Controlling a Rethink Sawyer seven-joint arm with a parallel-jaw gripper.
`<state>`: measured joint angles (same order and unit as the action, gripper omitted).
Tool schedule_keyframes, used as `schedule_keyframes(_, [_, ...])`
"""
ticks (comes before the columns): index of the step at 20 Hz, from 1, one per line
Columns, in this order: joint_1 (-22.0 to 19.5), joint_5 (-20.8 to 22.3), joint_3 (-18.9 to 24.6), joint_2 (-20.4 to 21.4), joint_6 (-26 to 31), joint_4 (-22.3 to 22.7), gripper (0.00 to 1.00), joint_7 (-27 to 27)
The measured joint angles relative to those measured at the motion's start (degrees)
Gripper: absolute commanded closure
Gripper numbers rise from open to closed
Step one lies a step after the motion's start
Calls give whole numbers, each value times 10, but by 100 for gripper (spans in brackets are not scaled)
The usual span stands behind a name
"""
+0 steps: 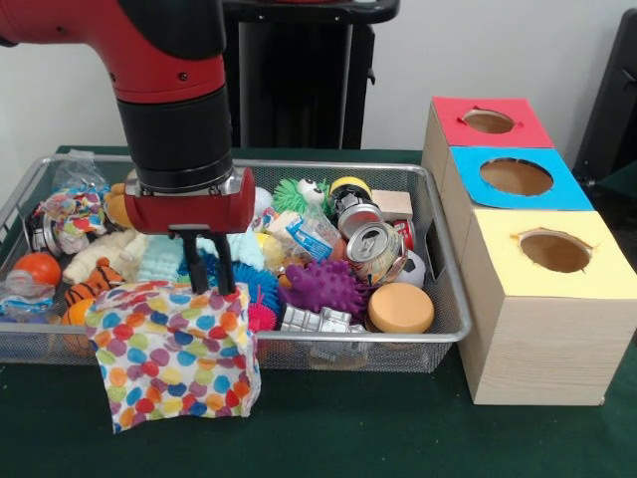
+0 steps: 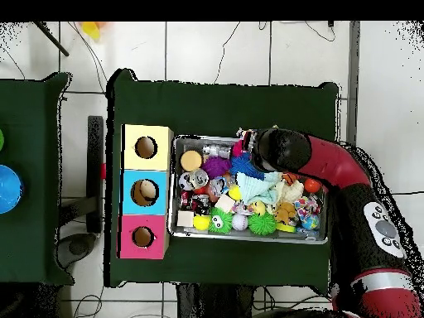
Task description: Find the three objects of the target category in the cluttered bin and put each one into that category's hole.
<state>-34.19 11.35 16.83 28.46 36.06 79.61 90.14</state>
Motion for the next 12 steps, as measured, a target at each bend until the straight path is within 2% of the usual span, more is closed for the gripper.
schedule_keyframes(12, [0,3,2,0,-12,0,100,0])
